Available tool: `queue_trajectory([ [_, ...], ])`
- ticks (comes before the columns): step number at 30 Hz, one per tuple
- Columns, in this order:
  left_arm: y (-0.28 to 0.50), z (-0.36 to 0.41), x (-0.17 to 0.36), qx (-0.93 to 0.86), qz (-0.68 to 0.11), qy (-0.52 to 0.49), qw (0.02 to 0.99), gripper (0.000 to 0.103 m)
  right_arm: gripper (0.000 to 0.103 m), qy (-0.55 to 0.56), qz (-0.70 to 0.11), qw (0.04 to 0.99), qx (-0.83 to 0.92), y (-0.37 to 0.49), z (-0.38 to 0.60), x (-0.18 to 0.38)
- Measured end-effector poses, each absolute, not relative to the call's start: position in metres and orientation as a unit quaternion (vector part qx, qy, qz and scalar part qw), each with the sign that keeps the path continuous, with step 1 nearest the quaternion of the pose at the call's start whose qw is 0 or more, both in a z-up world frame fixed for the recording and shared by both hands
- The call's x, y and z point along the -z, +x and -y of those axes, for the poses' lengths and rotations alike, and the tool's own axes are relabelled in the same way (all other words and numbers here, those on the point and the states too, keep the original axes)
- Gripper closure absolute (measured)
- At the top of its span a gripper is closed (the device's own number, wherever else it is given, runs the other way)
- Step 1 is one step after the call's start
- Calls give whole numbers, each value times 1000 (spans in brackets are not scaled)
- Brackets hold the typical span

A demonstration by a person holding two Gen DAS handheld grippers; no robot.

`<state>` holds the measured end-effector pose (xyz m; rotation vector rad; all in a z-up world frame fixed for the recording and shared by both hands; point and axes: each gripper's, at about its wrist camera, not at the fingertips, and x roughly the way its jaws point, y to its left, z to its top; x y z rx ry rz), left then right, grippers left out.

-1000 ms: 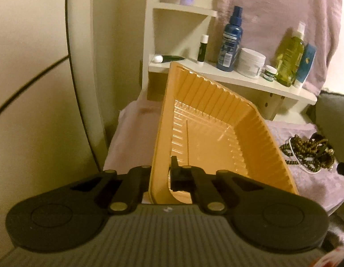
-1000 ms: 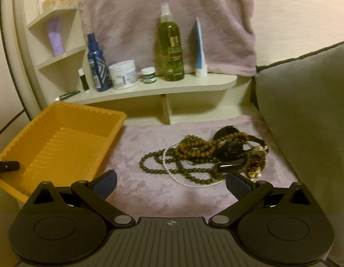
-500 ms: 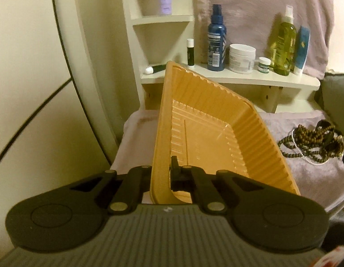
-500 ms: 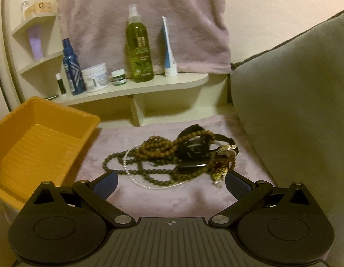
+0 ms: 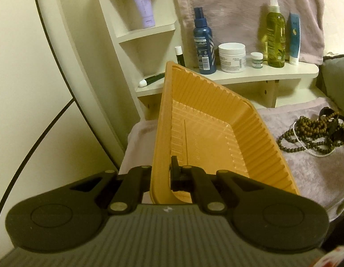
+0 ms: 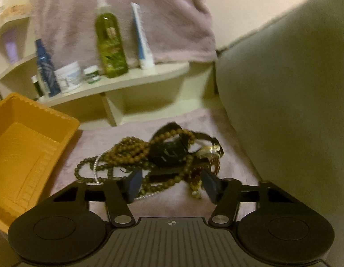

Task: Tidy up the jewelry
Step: 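Grasp the dark bead bracelet from the pile with the right tool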

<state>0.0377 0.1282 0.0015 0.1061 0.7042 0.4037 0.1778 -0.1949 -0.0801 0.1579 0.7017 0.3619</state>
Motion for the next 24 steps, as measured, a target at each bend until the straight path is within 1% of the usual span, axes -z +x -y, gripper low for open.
queue_trajectory([
  [1,39,-128,-1,-195,-343,51,917,98,59,89,-347,916,-177,180,196,82],
  [3,39,-127,-1,-194,-343,53,917,98,64,110,-359,910,-176,184,198,86],
  [8,40,-127,-2,-192,-343,54,918,98,66,148,-368,903,-163,190,200,92],
  [9,40,-127,-2,-192,-343,54,918,98,69,155,-368,902,-162,191,201,93],
  [11,40,-127,-2,-192,-343,54,918,98,78,164,-369,901,-161,194,202,93],
  [12,40,-127,-2,-192,-344,54,918,98,89,166,-368,900,-161,194,202,93],
  [13,40,-127,-2,-191,-344,54,918,98,95,166,-368,901,-162,194,202,92],
  [24,41,-133,-4,-192,-340,52,919,98,96,119,-317,919,-200,178,185,59],
])
